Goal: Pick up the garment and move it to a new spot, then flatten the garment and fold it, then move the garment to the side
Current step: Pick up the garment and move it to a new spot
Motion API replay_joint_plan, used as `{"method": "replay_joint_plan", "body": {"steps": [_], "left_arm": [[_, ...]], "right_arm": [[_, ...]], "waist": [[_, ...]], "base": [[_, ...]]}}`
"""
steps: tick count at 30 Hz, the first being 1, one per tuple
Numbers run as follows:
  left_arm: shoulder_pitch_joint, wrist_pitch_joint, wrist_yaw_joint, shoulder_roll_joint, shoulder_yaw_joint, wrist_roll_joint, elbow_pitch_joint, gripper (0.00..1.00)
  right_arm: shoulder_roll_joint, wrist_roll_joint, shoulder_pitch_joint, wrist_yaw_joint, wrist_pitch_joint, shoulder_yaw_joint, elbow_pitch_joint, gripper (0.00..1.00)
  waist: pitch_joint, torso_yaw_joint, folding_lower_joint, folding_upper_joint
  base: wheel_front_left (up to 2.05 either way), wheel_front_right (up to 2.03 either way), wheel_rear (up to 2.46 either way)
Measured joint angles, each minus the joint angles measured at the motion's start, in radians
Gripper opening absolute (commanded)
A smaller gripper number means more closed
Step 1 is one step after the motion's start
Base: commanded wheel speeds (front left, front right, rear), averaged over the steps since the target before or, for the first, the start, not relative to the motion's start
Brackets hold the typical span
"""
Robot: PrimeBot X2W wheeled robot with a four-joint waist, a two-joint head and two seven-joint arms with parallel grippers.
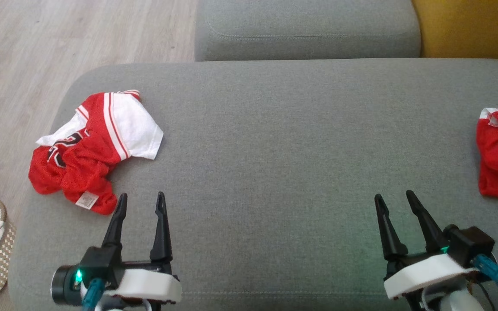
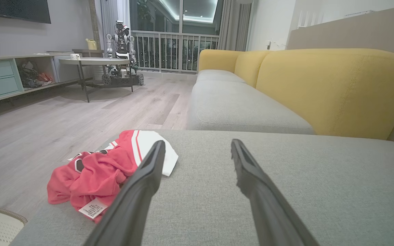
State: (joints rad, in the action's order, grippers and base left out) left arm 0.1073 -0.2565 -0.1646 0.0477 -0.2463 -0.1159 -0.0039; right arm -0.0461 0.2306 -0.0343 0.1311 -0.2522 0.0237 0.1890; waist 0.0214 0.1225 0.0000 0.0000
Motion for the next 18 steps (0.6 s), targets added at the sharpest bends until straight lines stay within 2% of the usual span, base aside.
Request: {"method": "replay_joint_plan", "body": {"steps": [11,17,18], "left_arm": [[-0.007,0.000,-0.003,0.000,-0.001,0.000,0.003,1.00],[-0.008,0.000,-0.003,0.000,-0.005,-0.003,0.003,1.00],[-0.008,0.000,-0.003,0.000,-0.007,-0.011,0.002,1.00]], "right_arm": [[0.000,0.001,-0.001,0.000,0.000,-0.005,-0.002,1.00],[0.000,0.001,-0.003,0.000,0.000,-0.009,-0.002,1.00],[0.001,0.001,-0.004,0.000,0.000,-0.009,-0.002,1.00]], "waist": [[-0.007,0.064,0.0000,0.0000],[-0.015,0.157,0.0000,0.0000],[-0.018,0.194,0.0000,0.0000]], "base": [[0.00,0.00,0.00],[0.00,0.00,0.00],[0.00,0.00,0.00]]}}
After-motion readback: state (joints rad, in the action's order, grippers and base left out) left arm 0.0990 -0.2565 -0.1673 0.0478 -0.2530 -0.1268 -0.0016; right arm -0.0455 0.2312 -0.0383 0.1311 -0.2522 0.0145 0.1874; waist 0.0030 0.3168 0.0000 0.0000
